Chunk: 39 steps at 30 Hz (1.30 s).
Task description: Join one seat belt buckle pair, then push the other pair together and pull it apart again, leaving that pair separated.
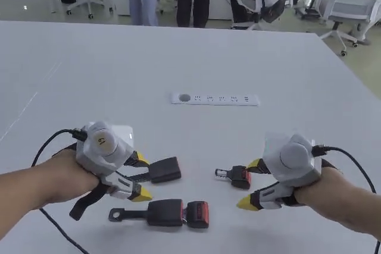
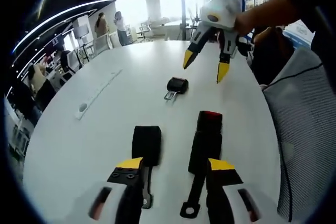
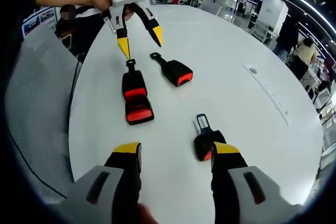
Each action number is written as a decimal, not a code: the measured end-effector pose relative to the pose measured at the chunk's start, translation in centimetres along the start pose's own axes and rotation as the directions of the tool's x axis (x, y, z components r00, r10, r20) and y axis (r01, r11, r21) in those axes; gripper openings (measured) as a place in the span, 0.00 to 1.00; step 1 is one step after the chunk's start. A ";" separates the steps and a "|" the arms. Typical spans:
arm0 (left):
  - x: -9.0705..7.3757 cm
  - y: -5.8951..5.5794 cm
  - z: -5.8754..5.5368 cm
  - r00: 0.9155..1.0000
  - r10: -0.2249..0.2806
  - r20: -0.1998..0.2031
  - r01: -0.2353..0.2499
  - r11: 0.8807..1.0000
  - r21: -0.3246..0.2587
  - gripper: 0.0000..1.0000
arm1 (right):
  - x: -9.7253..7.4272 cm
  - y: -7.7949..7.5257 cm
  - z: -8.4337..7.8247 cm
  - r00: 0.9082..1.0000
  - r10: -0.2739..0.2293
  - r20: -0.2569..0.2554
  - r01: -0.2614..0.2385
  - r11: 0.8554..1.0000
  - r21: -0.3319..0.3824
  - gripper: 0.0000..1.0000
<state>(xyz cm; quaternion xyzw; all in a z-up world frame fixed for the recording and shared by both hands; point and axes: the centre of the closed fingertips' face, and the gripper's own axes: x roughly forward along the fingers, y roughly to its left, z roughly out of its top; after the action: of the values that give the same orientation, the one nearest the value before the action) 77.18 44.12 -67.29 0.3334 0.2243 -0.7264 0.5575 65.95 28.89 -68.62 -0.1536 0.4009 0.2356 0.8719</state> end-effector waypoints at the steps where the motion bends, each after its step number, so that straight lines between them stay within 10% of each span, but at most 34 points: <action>1: -0.4 -0.1 0.1 1.000 0.011 0.014 -0.011 1.000 -0.019 0.49 | -0.2 0.3 0.0 1.000 -0.002 0.009 0.002 1.000 0.013 0.54; 8: -3.6 -1.6 0.3 0.985 0.105 0.136 -0.084 0.984 -0.155 0.56 | -1.7 2.9 -0.2 0.998 -0.040 0.048 0.036 0.996 0.083 0.66; 19: -6.3 -3.6 -3.4 0.973 0.205 0.106 -0.165 0.939 -0.301 0.69 | -3.9 4.5 0.2 0.988 -0.107 0.115 0.089 0.984 0.152 0.75; 39: -9.7 -5.7 -5.9 0.936 0.331 0.118 -0.256 0.872 -0.418 1.00 | -6.5 5.5 -0.5 0.970 -0.180 0.166 0.132 0.955 0.266 0.99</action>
<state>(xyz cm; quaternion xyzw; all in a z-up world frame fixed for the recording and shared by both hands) 74.62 56.25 -64.43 0.1748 0.2601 -0.6002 0.7359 58.98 31.39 -64.35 -0.0497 0.3302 0.1263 0.9341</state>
